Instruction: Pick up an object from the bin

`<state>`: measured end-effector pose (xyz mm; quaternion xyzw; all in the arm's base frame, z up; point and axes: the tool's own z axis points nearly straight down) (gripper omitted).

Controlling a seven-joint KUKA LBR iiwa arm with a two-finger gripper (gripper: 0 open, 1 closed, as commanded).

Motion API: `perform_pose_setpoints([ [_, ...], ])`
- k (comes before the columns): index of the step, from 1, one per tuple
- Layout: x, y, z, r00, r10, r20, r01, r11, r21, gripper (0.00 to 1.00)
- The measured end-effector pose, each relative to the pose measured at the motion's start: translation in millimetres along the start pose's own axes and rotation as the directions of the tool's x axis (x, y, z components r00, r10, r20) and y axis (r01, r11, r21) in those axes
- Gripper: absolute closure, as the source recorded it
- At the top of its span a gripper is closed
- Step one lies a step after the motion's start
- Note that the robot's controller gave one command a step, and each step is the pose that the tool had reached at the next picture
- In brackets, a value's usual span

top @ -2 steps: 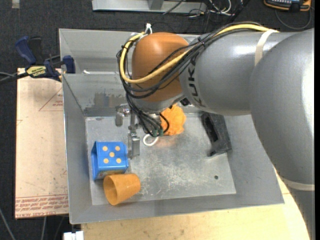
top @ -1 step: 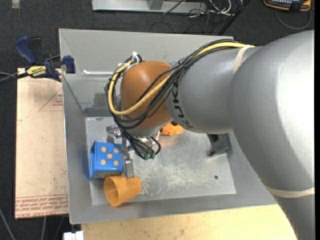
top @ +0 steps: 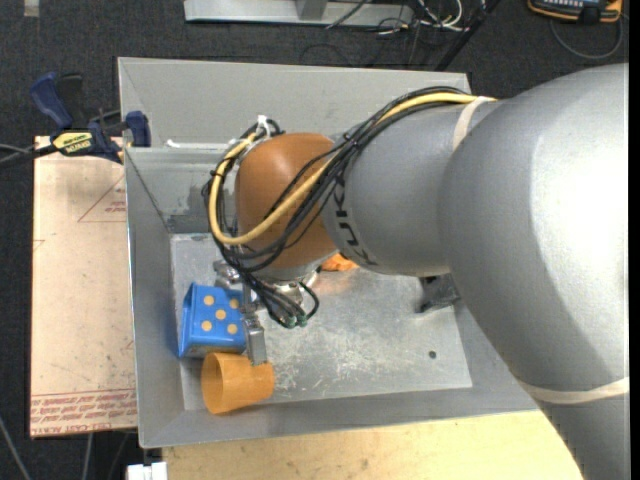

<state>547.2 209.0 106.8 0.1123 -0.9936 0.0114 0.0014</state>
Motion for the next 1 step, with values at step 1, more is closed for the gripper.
perform_pose_setpoints([
  [1, -10.2, -3.4, -25.6, 0.999, -0.034, 0.01, 0.034, 0.999, -0.018, 0.0],
])
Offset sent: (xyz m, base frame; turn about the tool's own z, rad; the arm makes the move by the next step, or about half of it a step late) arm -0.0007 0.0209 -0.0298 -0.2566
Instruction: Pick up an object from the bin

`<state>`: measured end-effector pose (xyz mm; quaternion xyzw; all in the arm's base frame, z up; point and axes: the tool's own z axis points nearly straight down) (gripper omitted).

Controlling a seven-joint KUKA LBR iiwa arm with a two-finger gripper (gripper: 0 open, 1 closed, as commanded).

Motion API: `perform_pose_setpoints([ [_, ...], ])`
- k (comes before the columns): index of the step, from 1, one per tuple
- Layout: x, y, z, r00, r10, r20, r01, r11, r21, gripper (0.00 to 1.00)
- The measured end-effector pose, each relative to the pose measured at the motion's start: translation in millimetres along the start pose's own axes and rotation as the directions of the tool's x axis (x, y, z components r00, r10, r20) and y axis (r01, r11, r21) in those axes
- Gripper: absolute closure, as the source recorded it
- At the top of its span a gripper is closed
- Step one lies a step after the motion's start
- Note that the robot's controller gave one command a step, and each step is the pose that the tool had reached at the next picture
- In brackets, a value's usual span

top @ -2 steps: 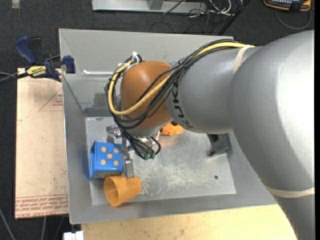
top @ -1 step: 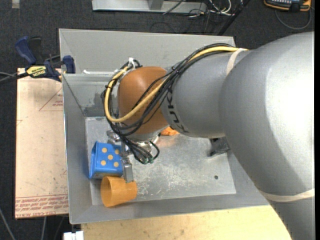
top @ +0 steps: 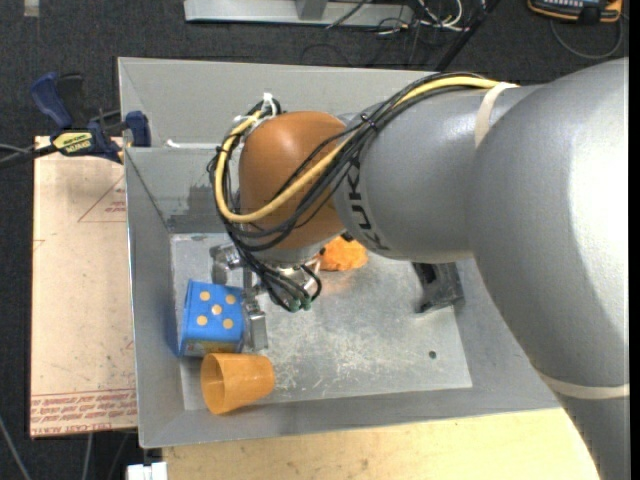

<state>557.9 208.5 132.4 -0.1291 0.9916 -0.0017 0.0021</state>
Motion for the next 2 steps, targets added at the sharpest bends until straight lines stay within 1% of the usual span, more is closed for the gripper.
perform_pose_setpoints([
  [1, 0.7, 6.7, 25.8, 0.989, -0.146, -0.011, 0.146, 0.989, 0.022, 0.0],
  [2, 1.7, 8.1, 26.4, 0.928, -0.372, 0.002, 0.372, 0.928, 0.024, 0.0],
])
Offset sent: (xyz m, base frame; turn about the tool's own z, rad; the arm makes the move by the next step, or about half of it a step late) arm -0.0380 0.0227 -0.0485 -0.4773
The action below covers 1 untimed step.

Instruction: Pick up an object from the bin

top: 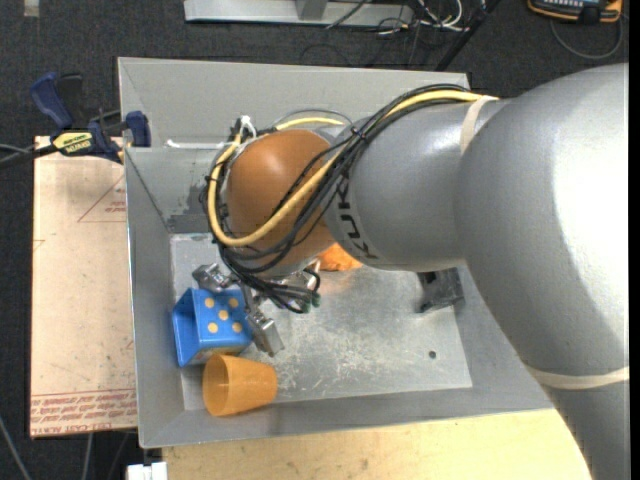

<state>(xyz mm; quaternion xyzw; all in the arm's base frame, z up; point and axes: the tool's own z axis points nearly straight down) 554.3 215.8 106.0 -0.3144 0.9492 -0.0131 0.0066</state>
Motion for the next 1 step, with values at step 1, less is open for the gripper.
perform_pose_setpoints([
  [1, -0.2, 1.2, 3.0, 0.994, -0.114, 0.003, 0.114, 0.993, 0.014, 0.0],
])
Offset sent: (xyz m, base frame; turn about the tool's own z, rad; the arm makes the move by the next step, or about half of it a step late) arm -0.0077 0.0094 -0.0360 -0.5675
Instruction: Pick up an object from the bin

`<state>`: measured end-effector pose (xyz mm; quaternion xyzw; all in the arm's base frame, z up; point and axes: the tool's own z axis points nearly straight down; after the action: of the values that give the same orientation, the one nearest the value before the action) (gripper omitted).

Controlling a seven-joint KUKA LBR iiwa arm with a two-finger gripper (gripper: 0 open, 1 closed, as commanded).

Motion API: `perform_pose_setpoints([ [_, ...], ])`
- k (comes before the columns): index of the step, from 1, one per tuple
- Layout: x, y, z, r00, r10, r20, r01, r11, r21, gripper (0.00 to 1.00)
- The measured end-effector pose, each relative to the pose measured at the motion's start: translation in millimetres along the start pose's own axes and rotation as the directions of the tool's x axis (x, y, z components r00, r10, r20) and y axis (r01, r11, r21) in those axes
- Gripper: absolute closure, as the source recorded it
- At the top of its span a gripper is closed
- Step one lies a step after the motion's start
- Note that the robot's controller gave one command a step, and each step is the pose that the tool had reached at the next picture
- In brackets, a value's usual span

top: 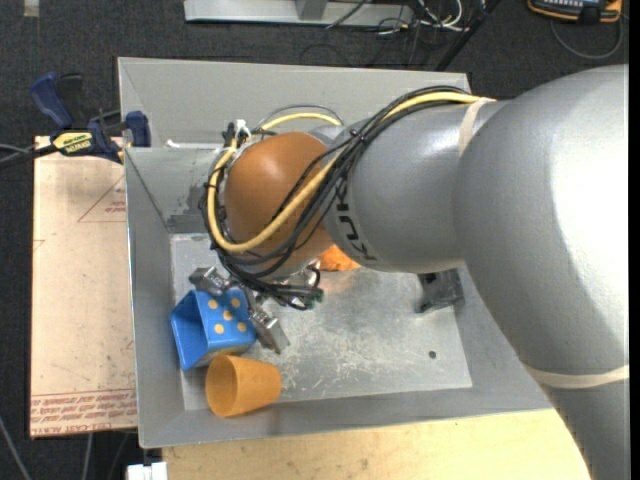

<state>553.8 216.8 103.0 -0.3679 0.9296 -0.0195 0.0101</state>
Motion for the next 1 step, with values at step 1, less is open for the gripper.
perform_pose_setpoints([
  [1, 0.7, 0.1, 1.0, 1.0, 0.007, -0.001, -0.007, 1.0, -0.001, 0.0],
])
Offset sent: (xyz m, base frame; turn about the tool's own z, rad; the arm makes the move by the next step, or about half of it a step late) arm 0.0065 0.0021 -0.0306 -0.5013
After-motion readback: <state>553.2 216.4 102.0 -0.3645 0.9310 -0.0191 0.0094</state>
